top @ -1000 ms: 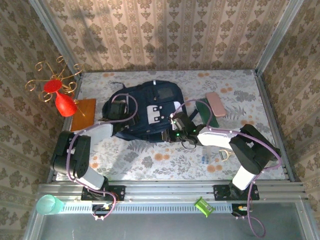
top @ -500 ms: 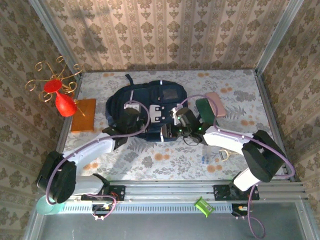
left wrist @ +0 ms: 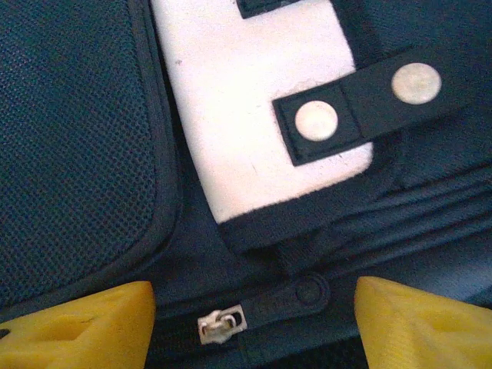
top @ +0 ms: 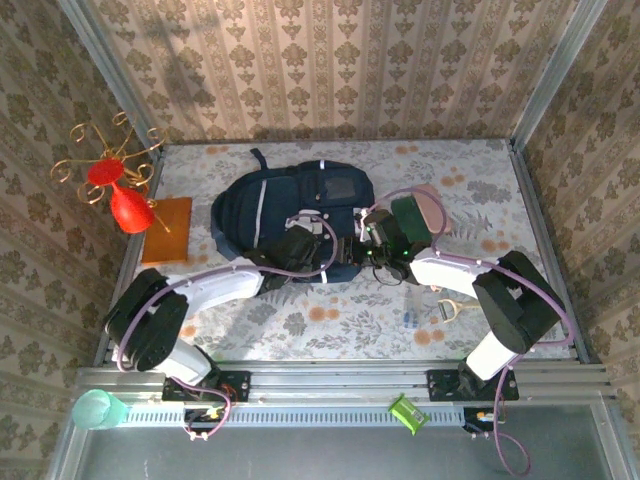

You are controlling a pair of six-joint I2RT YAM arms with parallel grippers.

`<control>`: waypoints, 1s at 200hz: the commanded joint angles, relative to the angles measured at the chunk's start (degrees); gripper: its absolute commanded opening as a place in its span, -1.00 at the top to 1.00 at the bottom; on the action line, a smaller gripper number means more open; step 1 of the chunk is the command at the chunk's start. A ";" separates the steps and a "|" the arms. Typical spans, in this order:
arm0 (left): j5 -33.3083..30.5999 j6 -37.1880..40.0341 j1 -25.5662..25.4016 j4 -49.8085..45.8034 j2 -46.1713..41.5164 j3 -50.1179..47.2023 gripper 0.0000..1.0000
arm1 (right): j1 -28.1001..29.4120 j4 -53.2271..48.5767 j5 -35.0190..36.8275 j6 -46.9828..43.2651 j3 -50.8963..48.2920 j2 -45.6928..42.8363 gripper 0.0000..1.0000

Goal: Pack the student bag

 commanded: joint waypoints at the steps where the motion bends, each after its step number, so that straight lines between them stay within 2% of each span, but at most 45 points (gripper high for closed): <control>1: -2.34 1.68 -0.16 -0.98 2.05 2.14 -0.34 | -0.29 -0.68 1.07 0.93 -1.79 2.26 0.11; 25: -1.58 1.57 -0.10 -1.58 4.43 3.50 -0.29 | -0.28 -0.74 0.81 0.67 -2.04 2.62 0.10; 58: -3.87 2.08 -0.06 -2.07 6.03 3.71 -0.25 | -0.29 -0.45 1.00 0.53 -2.54 2.86 0.10; 129: -6.68 4.90 0.75 -1.98 2.49 3.63 0.19 | -0.29 -1.89 0.90 -0.33 -1.85 3.25 0.09; 200: -5.07 4.82 3.33 -1.81 -0.83 1.34 0.41 | -0.30 -2.24 0.98 -0.56 -1.59 3.47 0.09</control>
